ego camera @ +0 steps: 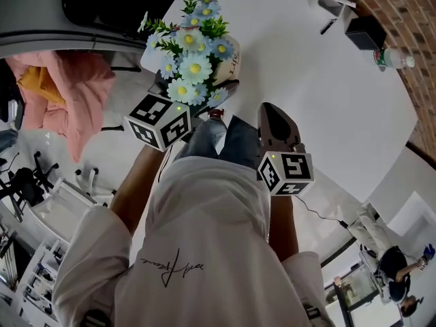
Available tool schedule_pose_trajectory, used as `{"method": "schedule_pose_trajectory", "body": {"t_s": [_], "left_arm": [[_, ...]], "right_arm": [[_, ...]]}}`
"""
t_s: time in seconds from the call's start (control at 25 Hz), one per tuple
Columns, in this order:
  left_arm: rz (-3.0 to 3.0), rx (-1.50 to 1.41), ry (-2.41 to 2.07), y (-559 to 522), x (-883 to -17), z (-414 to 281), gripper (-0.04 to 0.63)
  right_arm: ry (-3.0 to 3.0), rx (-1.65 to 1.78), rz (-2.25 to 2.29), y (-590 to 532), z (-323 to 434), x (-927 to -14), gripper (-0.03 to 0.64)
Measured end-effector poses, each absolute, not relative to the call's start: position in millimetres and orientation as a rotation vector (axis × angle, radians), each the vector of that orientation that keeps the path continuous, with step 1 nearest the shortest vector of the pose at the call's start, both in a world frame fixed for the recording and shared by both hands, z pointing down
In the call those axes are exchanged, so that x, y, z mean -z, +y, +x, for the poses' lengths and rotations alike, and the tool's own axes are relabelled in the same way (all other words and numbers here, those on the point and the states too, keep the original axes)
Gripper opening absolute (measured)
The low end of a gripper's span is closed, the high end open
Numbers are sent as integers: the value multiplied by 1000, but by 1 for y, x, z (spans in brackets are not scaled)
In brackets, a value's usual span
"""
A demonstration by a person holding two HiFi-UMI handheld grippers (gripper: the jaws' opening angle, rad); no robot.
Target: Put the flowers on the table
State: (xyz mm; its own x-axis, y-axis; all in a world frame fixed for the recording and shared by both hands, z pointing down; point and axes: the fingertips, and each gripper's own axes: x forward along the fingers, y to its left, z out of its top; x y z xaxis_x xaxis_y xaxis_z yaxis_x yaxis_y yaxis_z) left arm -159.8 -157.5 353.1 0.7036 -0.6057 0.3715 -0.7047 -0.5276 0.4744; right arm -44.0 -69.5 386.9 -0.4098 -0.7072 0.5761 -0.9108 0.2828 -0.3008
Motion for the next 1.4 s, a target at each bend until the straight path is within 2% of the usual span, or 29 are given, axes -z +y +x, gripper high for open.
{"method": "schedule_pose_trajectory", "body": {"t_s": [1.4], "left_arm": [[2214,-272,-1112,-226,-415,-123,554]], "right_arm": [[-2231,-932,1310,-104,-13,-426,25]]}}
